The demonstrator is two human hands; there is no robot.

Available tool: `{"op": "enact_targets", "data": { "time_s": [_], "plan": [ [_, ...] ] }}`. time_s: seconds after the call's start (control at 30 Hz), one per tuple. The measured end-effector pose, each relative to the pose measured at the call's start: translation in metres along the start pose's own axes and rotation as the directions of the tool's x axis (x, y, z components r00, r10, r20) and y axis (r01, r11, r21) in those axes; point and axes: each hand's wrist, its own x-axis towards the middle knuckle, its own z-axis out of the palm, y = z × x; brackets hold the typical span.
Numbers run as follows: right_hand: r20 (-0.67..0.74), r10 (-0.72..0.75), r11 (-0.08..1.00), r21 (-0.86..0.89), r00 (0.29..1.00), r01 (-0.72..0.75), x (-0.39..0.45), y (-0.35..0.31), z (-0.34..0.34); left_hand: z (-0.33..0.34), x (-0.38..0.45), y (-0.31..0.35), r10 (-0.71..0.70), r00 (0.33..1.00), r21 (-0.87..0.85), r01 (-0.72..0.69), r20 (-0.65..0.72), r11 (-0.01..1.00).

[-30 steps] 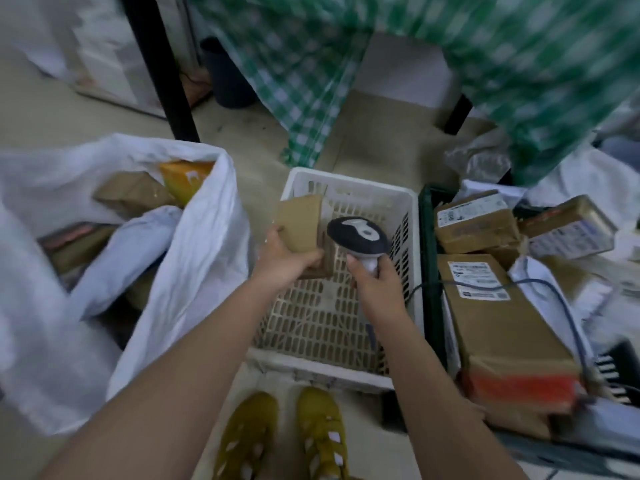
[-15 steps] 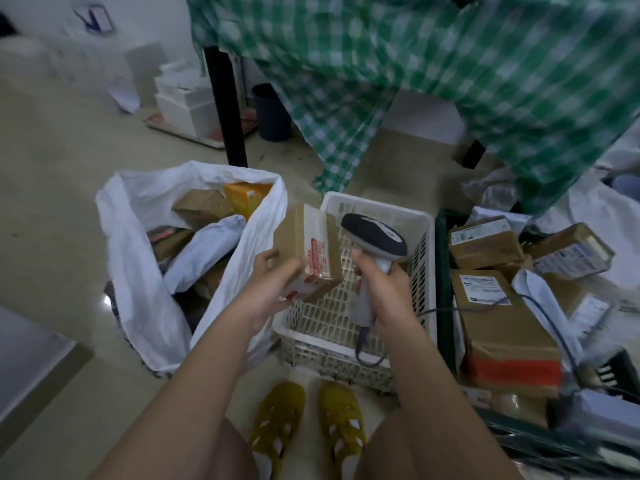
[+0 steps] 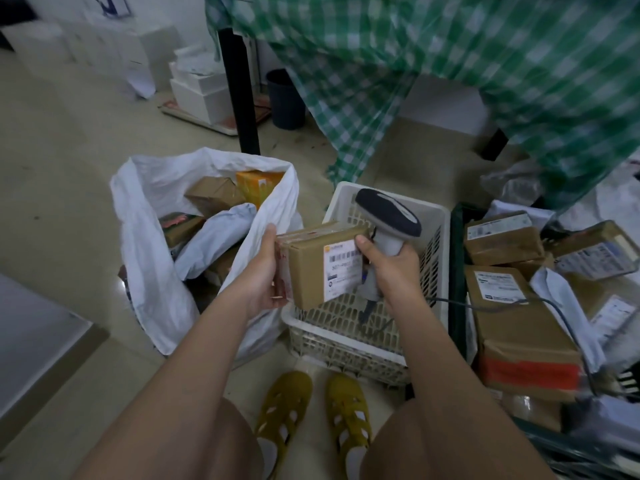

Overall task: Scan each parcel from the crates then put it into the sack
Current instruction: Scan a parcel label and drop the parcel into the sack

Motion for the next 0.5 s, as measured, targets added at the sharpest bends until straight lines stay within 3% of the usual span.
{"op": "enact_targets", "data": {
  "time_s": [0.2,0.27,0.33,0.4,0.5],
  "plan": [
    [-0.051,-0.013,0.999,-0.038,0.999,0.011,-0.004,0.008,0.008,-0.01,0.016,-0.004,0.26,0.962,0.144,-0.246,-0.085,0.958],
    [-0.067,-0.015,0.999,-0.046,0.998,0.012,-0.004,0.007,0.007,-0.004,0.007,-0.001,0.381,0.914,0.286,-0.331,-0.142,0.899],
    [-0.073,-0.012,0.997,-0.074,0.997,0.006,-0.004,0.008,0.005,0.0,-0.002,-0.003,0.483,0.871,0.482,-0.385,-0.092,0.787],
    [-0.078,-0.003,0.993,-0.114,0.997,-0.006,-0.004,0.009,0.004,0.0,-0.009,-0.009,0.457,0.889,0.555,-0.393,0.026,0.733],
    [-0.084,0.017,0.995,-0.099,0.996,-0.025,-0.004,0.009,0.002,-0.007,-0.008,-0.015,0.297,0.943,0.428,-0.333,0.152,0.84]
  ]
}}
